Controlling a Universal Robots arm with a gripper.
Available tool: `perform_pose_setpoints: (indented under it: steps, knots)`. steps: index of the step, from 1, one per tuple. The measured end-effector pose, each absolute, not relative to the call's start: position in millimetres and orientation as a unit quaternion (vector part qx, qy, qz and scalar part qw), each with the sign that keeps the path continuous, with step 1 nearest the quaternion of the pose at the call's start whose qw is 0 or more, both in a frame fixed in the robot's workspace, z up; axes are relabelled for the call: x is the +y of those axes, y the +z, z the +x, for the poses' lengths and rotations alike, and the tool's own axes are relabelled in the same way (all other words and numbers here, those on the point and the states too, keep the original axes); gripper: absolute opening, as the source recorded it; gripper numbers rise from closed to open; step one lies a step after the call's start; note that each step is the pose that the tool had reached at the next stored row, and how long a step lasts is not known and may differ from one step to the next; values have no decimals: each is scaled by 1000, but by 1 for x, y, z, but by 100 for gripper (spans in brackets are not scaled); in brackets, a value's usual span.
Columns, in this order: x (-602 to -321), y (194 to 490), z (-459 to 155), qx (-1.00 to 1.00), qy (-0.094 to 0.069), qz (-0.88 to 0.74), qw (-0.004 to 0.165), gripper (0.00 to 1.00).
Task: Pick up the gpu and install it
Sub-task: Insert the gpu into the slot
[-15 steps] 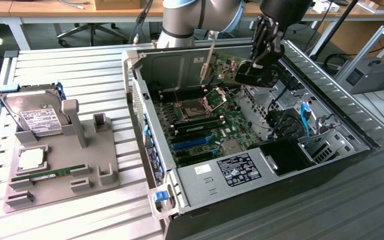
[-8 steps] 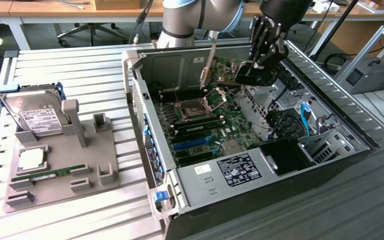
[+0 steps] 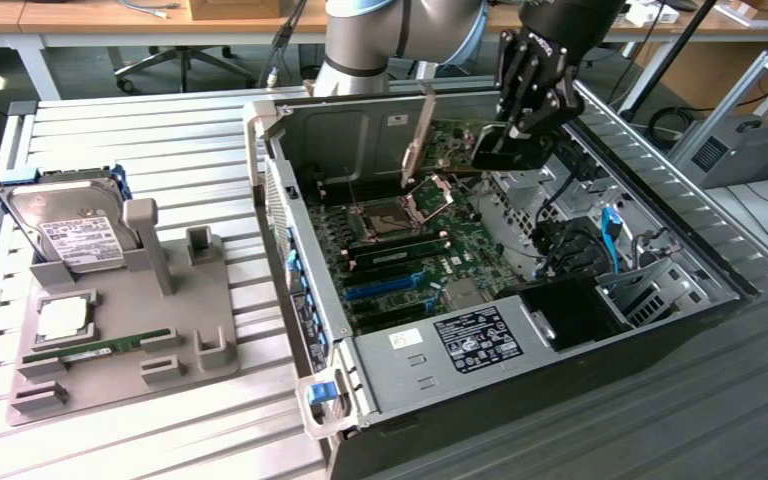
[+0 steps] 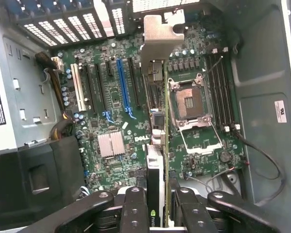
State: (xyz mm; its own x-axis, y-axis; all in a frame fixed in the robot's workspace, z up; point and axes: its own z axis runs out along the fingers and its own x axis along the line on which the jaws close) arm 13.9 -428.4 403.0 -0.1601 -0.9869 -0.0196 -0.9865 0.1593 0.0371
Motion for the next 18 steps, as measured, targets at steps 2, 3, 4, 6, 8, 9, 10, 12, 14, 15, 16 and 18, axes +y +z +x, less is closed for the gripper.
perform_pose_setpoints:
  steps: [2, 3, 4, 6, 8, 9, 10, 12, 14, 15, 16, 18]
  knots:
    - [-428, 403, 14, -755, -20, 655, 5, 27]
    - [-428, 403, 14, -751, -20, 660, 5, 27]
    - [-428, 403, 14, -747, -20, 664, 5, 27]
    - [-428, 402, 14, -735, -20, 678, 5, 27]
    - [-428, 402, 14, -727, -20, 686, 6, 27]
    - [-428, 402, 14, -725, -20, 688, 6, 27]
    - [-428, 402, 14, -725, -20, 689, 6, 27]
    - [-428, 402, 14, -724, -20, 689, 5, 27]
    - [-428, 402, 14, -724, -22, 690, 4, 27]
    - [-428, 402, 14, -723, -22, 690, 3, 27]
    - [-428, 402, 14, -723, -23, 690, 2, 27]
    - [-428, 402, 14, -723, -23, 691, 2, 27]
